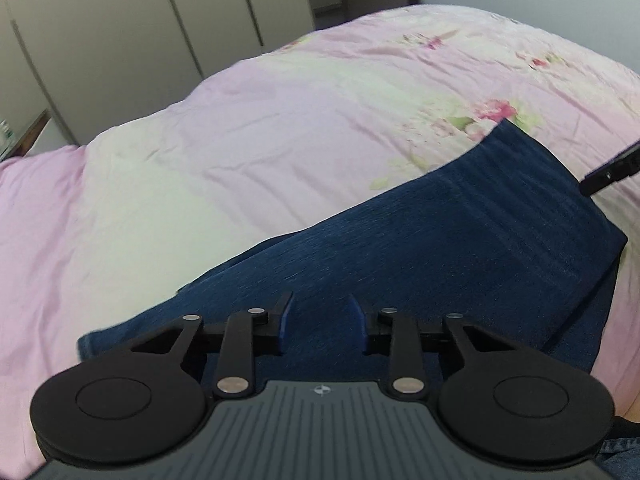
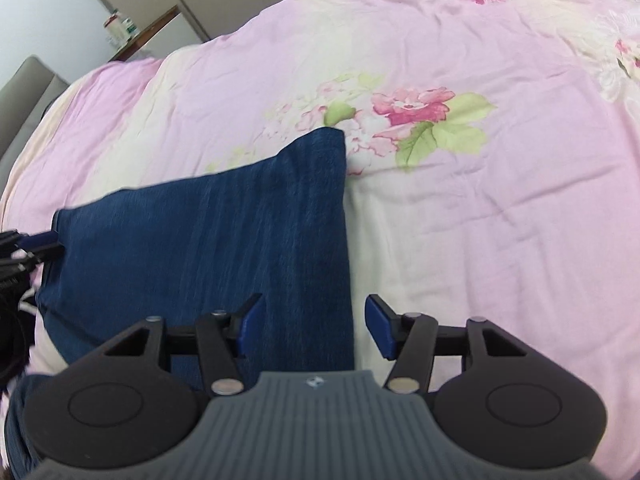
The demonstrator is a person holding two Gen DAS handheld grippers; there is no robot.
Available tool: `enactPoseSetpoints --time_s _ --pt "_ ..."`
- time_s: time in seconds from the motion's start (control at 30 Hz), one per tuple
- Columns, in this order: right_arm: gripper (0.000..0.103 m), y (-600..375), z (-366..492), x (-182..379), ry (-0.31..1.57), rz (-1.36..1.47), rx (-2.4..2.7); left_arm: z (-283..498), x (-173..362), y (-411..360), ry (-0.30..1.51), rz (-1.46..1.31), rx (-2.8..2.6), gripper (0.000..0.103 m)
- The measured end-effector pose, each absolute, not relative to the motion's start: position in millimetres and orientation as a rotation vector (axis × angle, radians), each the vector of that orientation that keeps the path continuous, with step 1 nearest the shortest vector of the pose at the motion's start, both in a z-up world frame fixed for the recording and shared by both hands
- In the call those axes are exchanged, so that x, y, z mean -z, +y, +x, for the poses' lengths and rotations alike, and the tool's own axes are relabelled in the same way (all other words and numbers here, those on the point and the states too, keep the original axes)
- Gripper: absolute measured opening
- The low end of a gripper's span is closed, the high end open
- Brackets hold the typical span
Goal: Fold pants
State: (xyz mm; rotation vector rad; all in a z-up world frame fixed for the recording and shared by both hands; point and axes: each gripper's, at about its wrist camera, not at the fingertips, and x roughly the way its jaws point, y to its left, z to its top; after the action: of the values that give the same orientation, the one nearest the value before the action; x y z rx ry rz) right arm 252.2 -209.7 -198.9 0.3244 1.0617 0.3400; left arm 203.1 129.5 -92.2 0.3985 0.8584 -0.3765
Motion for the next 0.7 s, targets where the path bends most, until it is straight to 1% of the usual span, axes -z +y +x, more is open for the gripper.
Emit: enactPoseSetpoints --time_s 0.07,0.17,0.3,0.37,0.47,0.6,0.7 --pt "0.052 -211 259 205 1.059 0.350 -0.335 218 109 112 0.875 0.465 0.406 0.027" --pt "0.051 -211 267 213 1.048 0.351 -0.333 238 129 95 0.882 0.519 0.422 0.023" --pt "0.052 -212 278 223 1.022 0.357 -0.357 270 144 89 0.908 0.475 0.436 0.020" --pt "0.052 -211 285 231 1.028 0.371 -0.368 282 153 85 0.933 0.475 0.445 0.019" --pt "0.052 -214 293 244 1.043 0.416 -0.384 291 162 80 0.942 0.489 0.446 0.015" --pt "0.052 -219 299 252 1.044 0.458 -0.408 289 157 73 0.935 0.540 0.440 0.010" --pt "0.051 -219 298 251 1.040 0.453 -0.413 271 136 72 0.944 0.572 0.497 0.007"
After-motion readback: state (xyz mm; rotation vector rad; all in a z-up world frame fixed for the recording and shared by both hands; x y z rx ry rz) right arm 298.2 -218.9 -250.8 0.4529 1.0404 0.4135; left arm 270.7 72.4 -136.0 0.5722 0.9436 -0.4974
